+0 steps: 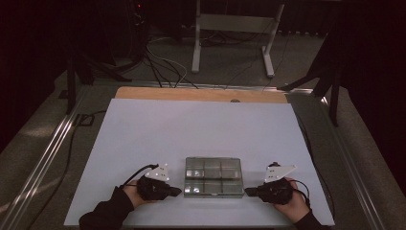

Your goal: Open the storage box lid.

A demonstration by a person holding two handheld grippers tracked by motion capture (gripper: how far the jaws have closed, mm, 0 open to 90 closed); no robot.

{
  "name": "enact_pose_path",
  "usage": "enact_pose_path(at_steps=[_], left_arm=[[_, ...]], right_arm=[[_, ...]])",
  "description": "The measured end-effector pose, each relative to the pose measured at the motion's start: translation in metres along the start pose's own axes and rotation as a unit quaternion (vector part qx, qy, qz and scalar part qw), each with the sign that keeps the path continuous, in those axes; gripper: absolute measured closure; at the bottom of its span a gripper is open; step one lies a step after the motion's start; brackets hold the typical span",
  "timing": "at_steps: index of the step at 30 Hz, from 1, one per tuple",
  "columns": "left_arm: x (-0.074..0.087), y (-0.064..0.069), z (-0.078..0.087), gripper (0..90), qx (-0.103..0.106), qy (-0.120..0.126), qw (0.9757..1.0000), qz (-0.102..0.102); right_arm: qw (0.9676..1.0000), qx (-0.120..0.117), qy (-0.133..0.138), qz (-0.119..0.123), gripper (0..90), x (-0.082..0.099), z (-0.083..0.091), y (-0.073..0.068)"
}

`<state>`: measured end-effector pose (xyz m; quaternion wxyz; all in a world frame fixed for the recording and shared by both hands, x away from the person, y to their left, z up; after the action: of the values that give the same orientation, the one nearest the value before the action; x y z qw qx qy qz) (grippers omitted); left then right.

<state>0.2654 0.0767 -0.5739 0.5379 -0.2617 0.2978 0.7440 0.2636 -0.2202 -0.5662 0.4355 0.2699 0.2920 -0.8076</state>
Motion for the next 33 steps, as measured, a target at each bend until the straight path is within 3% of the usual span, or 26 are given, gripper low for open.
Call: enact_pose_path(at_steps=[9, 16, 24, 33], left_arm=[[-0.006, 0.005, 0.003, 90.0, 0.01, 0.016, 0.9997, -0.015], [-0.008, 0.008, 0.004, 90.0, 0.014, 0.02, 0.9996, -0.014], [-0.009, 0.008, 0.006, 90.0, 0.015, 0.024, 0.9995, -0.012], [-0.013, 0.011, 0.007, 90.0, 0.02, 0.033, 0.9991, -0.015]], right_arm=[[0.9999, -0.009, 0.006, -0.004, 89.6, -0.003, -0.001, -0.001], [0.9999, -0.013, 0.007, -0.007, 89.6, -0.003, -0.002, -0.002], [0.9991, -0.027, 0.026, -0.018, 89.6, -0.007, 0.003, -0.003], [0.9991, -0.025, 0.029, -0.017, 89.6, -0.008, 0.004, -0.004]])
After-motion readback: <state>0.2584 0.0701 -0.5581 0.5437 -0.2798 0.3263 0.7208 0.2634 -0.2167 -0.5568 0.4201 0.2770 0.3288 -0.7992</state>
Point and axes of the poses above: each handheld gripper's, and its own axes: z roughly backward along the jaws, x roughly out of its underside, y roughly to its right, the point moved 8 cm from there along -z, roughly forward along the jaws, and after that the axes turned 3 degrees about -z, right-handed, at the moved point
